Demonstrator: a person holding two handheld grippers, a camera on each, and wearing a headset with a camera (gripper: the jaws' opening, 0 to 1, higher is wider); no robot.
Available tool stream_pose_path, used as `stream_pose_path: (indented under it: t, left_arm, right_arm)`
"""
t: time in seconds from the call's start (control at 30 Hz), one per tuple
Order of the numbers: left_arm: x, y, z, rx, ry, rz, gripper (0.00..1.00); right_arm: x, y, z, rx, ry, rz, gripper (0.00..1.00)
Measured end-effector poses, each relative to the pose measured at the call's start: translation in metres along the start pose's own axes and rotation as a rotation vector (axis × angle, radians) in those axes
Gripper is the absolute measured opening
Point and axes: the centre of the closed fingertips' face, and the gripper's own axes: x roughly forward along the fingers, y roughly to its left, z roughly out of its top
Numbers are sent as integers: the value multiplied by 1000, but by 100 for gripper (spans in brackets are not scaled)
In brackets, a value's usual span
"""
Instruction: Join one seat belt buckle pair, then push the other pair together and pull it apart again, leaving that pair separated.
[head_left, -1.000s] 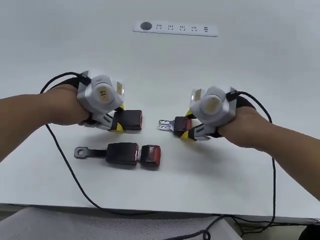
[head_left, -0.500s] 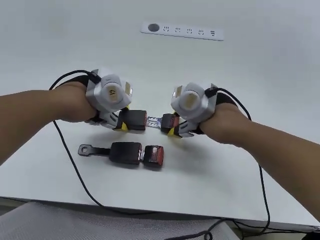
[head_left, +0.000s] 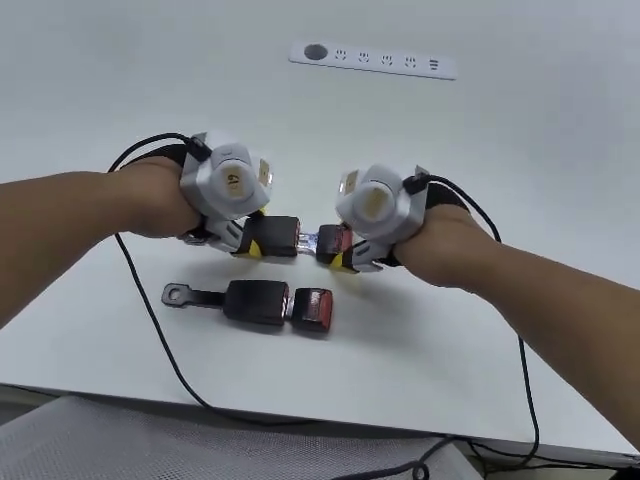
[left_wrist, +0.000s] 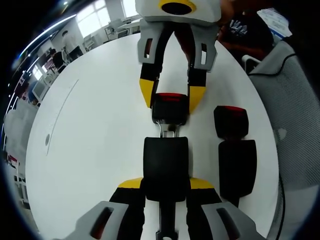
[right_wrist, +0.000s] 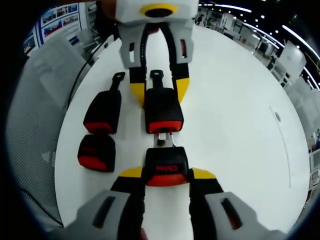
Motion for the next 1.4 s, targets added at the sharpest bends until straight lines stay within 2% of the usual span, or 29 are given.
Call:
stream_pose_path:
  t: [0.07, 0.2, 0.4, 0.53, 0.73, 0.87, 1.1, 1.4]
  left_arm:
    - [0, 0, 1, 18, -3, -2, 31]
    - [0, 2, 0, 6, -34, -9, 31]
    - [1, 1, 0, 13, -12, -18, 30]
    - [1, 1, 0, 22, -25, -18, 30]
    - [1, 0, 1, 19, -29, -15, 30]
    - [2, 0, 1, 22, -24, -16, 30]
    - [1, 0, 1, 15, -47, -2, 30]
    - [1, 1, 0, 12, -34, -9, 31]
  right_arm:
    - [1, -1, 0, 14, -5, 6, 32]
    - [1, 0, 1, 32, -26, 20, 32]
    - [3, 0, 5, 19, -29, 16, 31]
    - [7, 3, 15, 12, -42, 17, 31]
    - [9, 1, 18, 35, -50, 8, 30]
    - [8, 2, 16, 34, -61, 7, 31]
    - [9, 2, 14, 38, -68, 15, 32]
    - [7, 4, 13, 28, -61, 8, 32]
